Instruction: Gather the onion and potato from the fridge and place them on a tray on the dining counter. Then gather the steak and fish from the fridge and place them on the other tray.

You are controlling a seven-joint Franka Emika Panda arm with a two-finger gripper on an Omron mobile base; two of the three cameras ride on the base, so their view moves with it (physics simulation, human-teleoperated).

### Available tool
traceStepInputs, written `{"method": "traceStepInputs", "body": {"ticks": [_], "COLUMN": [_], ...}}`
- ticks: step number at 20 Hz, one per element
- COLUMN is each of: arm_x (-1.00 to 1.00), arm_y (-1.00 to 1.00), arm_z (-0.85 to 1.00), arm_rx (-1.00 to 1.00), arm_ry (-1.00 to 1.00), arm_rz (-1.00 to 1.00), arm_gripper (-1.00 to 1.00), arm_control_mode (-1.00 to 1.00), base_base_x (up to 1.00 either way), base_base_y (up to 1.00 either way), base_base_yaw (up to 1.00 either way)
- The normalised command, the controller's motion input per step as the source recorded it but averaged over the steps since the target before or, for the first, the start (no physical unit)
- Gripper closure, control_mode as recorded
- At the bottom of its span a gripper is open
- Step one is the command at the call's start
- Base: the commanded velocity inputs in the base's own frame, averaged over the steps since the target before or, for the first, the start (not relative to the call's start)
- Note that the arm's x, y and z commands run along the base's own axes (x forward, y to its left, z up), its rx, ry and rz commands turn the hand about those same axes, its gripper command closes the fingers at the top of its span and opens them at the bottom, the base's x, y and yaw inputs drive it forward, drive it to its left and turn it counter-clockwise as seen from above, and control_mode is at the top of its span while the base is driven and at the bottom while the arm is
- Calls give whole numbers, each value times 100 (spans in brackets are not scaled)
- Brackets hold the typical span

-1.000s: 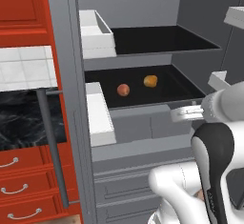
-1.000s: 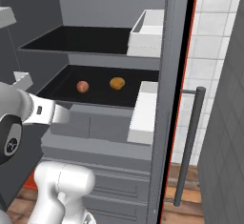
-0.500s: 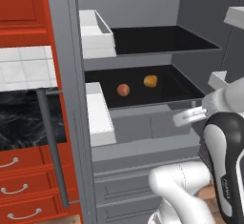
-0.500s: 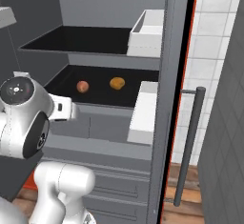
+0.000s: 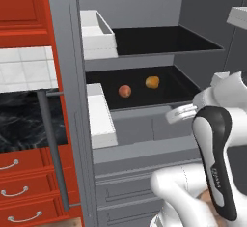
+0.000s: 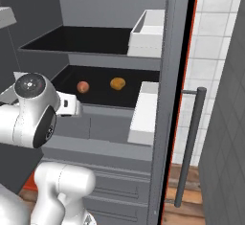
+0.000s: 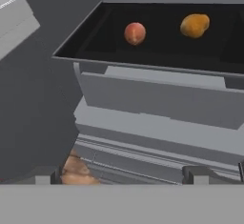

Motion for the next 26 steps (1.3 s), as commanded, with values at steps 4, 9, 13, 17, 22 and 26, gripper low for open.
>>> {"method": "traceStepInputs", "body": {"ticks": [4,9,13,17,22,26], "arm_x": [23,15,25,32,44,36], "arm_y": [2,5,10,8,13,16], "arm_z": [-19,-12,0,-4,-18,-21], "arm_rx": [0,0,0,0,0,0], "arm_ry": [0,1,7,4,0,-4], "arm_rz": [-2,-1,0,-3,-9,-7], "arm_gripper": [-100,-100,-100,-100,-100,-100], "arm_control_mode": [-100,-100,-100,-100,-100,-100], "base_base_x": [0,0,0,0,0,0], "base_base_y": [0,0,0,0,0,0], "base_base_yaw": [0,0,0,0,0,0]}}
